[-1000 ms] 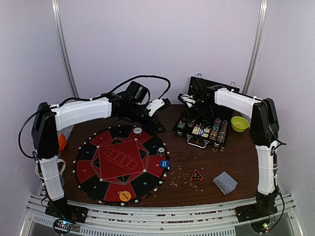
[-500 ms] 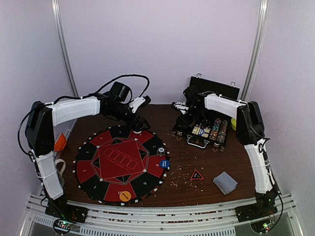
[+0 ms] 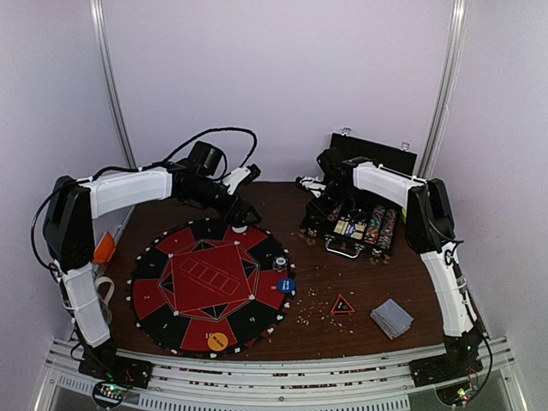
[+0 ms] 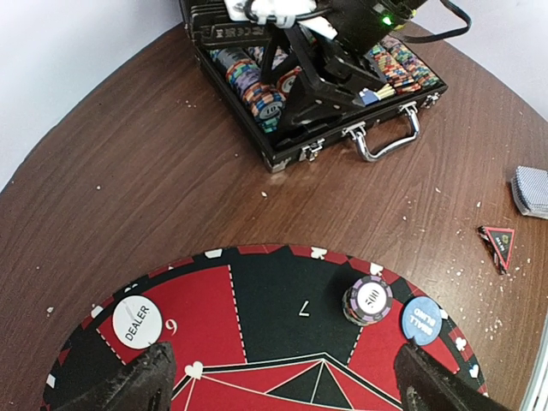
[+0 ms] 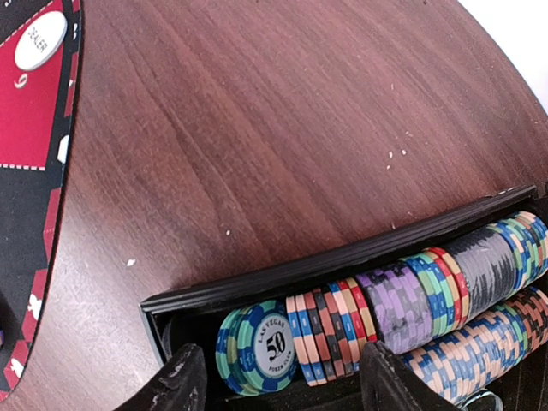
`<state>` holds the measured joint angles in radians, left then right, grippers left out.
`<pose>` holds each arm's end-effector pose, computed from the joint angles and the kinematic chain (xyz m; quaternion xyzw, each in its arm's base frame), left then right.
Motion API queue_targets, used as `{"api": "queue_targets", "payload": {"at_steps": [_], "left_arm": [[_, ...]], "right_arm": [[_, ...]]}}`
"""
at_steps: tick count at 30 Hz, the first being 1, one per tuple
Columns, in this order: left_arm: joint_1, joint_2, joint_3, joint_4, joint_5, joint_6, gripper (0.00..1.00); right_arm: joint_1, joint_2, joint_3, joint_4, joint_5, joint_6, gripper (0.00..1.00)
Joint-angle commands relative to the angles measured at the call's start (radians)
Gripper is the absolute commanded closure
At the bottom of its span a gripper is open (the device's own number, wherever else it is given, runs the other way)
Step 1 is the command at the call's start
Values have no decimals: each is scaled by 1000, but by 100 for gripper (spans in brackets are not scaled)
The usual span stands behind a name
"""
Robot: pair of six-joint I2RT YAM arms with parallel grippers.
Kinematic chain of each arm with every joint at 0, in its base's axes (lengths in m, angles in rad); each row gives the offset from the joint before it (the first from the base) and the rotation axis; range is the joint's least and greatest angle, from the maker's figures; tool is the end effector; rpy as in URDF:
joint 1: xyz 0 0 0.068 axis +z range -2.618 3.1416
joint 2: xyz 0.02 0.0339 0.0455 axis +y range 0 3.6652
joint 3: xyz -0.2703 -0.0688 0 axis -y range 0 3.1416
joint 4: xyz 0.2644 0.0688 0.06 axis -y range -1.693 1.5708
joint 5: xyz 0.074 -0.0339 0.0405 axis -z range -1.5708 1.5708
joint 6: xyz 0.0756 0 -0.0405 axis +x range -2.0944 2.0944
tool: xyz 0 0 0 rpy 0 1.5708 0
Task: Distribute texas hold em gaming equipment
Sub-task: Pick up the pile of poker chips from the chip case.
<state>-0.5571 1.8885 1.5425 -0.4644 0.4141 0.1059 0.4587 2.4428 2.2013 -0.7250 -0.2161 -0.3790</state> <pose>0.3847 -0.2755 0.2333 0.3679 0.8345 -0.2673 0.3113 0.5147 0.2722 0.1607 -0.4153 0.8540 0.1147 0.2915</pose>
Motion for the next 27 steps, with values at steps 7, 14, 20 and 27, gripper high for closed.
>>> {"api": "queue_targets", "payload": {"at_steps": [7,14,20,27], "left_arm": [[17,-12,2,41,29,-7,8],[18,-4,4,41,25,-8,9],[18,2,5,40,19,-11,9],[18,13,6,35,20,-9,9]], "right_arm": [[1,25,9,-62,50,-35,37],[5,49,8,-18,198,-18,53],[6,45,15,-12,178,-14,60],[30,48,-33,-37,206,-27,65]]}}
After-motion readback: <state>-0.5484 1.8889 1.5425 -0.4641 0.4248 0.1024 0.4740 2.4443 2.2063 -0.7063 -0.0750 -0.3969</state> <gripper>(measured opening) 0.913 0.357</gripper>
